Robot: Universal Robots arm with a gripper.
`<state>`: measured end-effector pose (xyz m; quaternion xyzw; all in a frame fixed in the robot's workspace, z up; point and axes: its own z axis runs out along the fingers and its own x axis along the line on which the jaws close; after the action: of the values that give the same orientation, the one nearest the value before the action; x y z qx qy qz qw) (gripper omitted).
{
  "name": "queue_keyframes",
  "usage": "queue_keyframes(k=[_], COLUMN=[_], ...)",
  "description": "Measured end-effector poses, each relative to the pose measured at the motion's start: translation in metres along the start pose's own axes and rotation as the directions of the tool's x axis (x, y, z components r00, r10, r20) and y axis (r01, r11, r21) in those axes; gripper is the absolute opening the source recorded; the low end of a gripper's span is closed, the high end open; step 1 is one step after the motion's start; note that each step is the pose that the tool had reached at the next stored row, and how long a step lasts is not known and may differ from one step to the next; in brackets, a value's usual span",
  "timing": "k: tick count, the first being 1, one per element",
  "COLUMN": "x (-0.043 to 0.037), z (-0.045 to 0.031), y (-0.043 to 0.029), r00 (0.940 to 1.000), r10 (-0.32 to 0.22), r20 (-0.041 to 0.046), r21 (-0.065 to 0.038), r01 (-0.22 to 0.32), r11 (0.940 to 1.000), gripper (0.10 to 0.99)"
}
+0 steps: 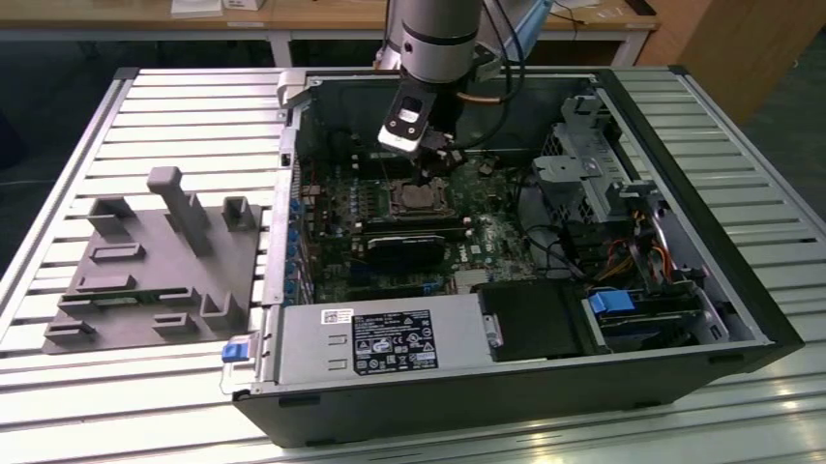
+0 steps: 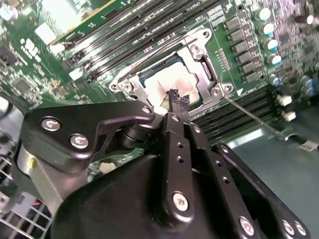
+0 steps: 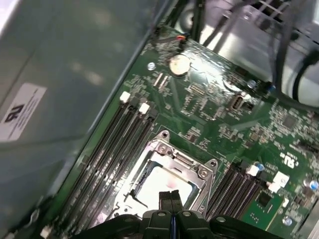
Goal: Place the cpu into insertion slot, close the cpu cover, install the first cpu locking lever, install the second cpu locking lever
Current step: 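Close the cpu cover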
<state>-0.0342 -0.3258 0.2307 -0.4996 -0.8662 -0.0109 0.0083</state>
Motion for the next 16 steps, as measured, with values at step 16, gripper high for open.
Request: queue_keyframes(k=[16], x=[0.0], z=[0.0003], y=[0.0], r00=[0.9577], r10=[-0.288], r20=[-0.0041], r21=[0.007], r01=[0.288], r11=[0.9577], gripper=[0.102])
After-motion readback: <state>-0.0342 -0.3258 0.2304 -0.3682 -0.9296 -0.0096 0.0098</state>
